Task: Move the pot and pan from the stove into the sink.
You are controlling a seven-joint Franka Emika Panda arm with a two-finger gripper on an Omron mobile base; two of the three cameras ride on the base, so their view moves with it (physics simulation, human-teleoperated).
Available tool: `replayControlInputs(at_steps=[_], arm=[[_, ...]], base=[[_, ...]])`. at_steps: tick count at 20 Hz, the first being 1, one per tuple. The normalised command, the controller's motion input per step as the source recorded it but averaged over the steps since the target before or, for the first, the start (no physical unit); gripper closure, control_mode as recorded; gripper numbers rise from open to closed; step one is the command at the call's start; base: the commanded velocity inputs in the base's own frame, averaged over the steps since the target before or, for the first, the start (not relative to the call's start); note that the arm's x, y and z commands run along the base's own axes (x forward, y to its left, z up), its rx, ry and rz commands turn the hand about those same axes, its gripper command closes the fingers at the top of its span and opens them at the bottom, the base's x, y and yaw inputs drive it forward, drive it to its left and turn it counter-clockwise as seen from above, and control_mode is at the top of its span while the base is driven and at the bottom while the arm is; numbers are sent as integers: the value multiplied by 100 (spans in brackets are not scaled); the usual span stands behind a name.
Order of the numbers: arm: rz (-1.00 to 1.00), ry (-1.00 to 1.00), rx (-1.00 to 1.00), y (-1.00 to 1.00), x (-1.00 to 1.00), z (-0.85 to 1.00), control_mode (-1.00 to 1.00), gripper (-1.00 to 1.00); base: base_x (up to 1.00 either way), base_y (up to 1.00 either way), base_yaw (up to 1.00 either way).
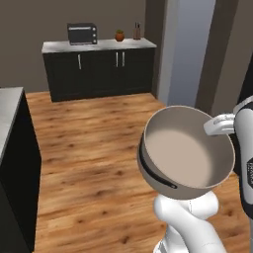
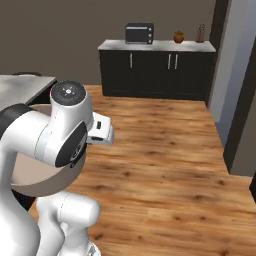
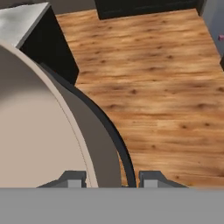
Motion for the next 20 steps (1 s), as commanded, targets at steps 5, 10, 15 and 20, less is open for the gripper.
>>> replayControlInputs(at_steps=[5, 10, 15, 20], arm=[[0, 0, 0, 0, 0, 0, 100, 100], [0, 0, 0, 0, 0, 0, 100, 100], [0, 0, 0, 0, 0, 0, 100, 100], [0, 0, 0, 0, 0, 0, 100, 100]], base=[[0, -11, 42], [-1, -11, 41], [-3, -6, 25], [0, 0, 0]])
